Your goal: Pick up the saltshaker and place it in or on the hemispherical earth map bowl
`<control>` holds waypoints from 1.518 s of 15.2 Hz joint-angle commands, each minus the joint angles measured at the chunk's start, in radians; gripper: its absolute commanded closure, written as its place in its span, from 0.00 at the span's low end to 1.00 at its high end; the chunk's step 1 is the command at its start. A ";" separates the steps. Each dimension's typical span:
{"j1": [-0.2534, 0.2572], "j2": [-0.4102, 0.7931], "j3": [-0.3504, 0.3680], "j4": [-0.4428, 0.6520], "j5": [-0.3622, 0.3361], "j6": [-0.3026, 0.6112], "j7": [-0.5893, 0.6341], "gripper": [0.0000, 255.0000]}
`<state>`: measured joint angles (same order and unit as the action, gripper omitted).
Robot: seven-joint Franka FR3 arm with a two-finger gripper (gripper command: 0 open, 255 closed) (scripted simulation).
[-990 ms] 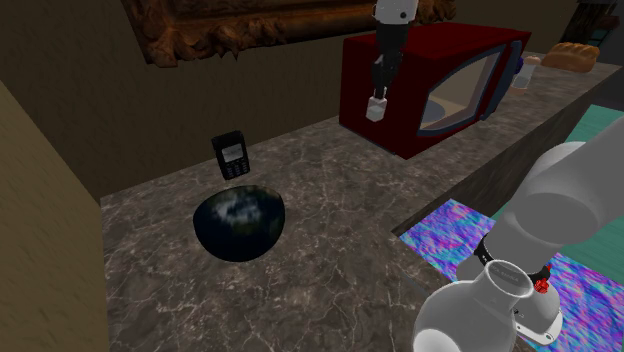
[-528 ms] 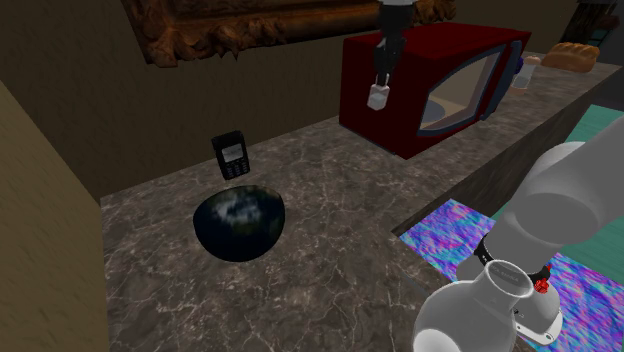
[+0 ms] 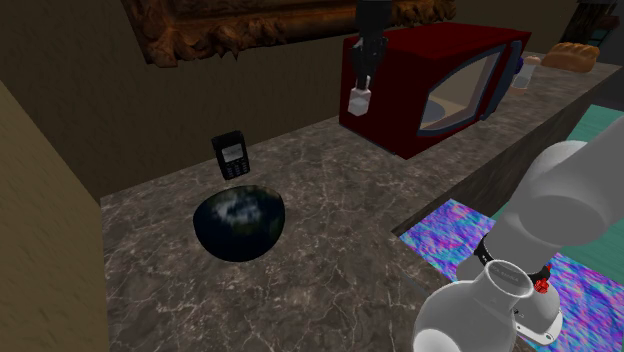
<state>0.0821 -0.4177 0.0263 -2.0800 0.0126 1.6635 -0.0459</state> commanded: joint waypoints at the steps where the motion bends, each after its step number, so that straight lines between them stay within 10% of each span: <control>1: 0.018 0.009 0.036 0.016 0.015 -0.007 0.051 1.00; 23: 0.203 0.380 0.411 0.465 0.005 -0.080 0.619 1.00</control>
<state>0.2725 -0.0645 0.4201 -1.6529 0.0270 1.5960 0.5402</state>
